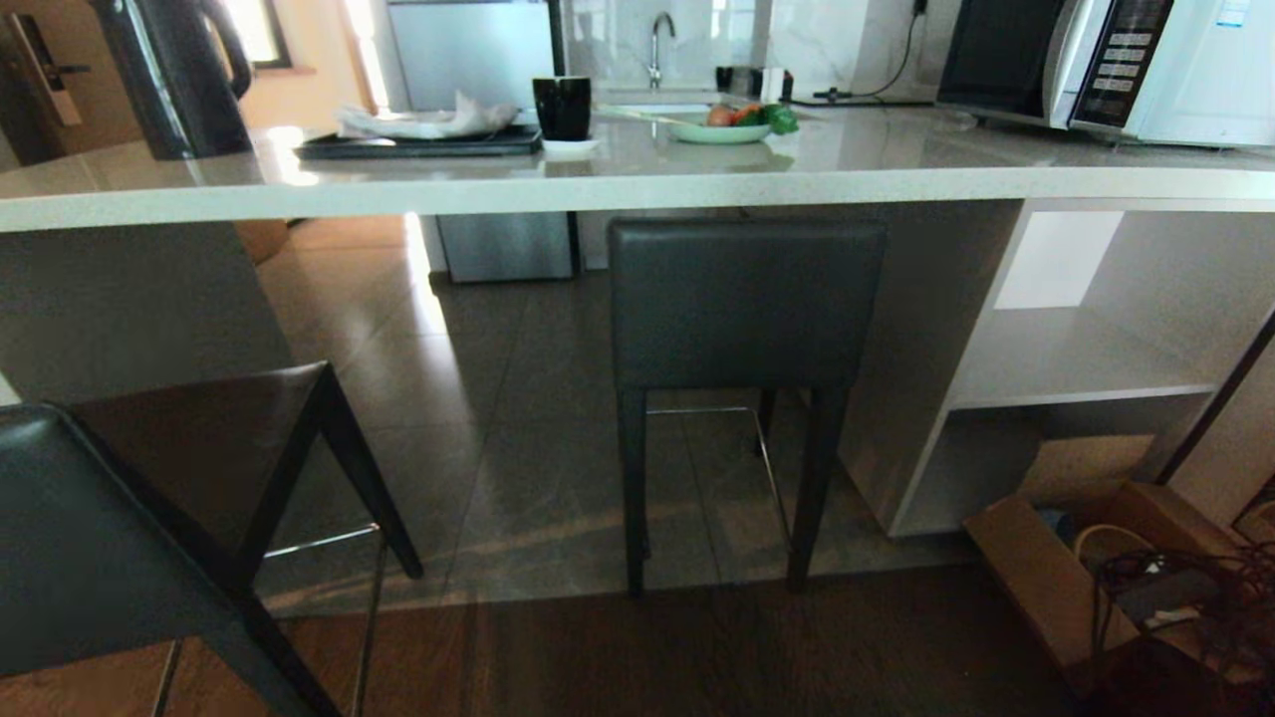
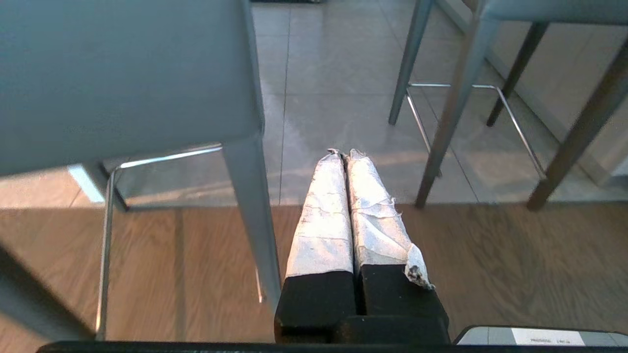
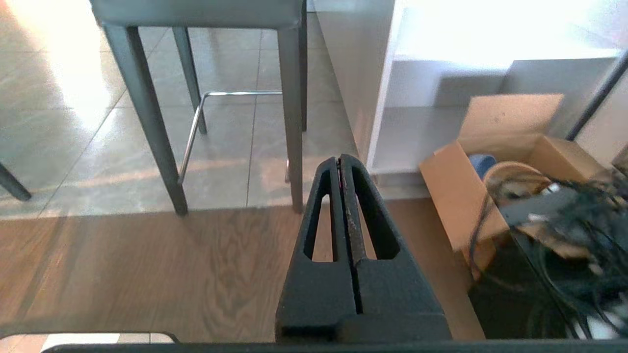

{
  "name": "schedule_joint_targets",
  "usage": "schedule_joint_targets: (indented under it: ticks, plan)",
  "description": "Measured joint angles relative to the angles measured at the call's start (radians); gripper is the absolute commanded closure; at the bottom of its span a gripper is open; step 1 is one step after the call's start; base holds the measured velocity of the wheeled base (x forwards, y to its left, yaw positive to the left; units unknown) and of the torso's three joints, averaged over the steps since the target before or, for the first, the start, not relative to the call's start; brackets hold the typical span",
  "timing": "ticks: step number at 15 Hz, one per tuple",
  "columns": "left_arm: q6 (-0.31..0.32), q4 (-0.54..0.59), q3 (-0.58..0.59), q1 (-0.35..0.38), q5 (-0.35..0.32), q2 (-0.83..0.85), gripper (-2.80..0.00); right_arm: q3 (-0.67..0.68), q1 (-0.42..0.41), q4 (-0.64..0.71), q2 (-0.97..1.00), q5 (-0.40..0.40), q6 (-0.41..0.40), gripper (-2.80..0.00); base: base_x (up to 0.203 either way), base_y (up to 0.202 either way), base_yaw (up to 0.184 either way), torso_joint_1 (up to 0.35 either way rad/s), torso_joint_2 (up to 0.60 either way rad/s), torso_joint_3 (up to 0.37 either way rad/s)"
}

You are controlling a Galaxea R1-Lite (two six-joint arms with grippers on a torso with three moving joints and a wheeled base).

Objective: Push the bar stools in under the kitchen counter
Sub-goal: Pull the gray chair out from under the dining table

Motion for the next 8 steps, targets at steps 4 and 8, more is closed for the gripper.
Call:
schedule_joint_targets:
  ticks: [4, 8]
  plan:
    - [0.0, 0.0, 0.0, 0.001, 0.0, 0.0, 0.0, 0.0, 0.0, 0.0, 0.0, 0.0, 0.0, 0.0, 0.05, 0.0, 0.002, 0.005, 0.0, 0.001]
    - [0.0, 0.0, 0.0, 0.0, 0.0, 0.0, 0.0, 0.0, 0.0, 0.0, 0.0, 0.0, 0.0, 0.0, 0.0, 0.0, 0.0, 0.0, 0.0, 0.0]
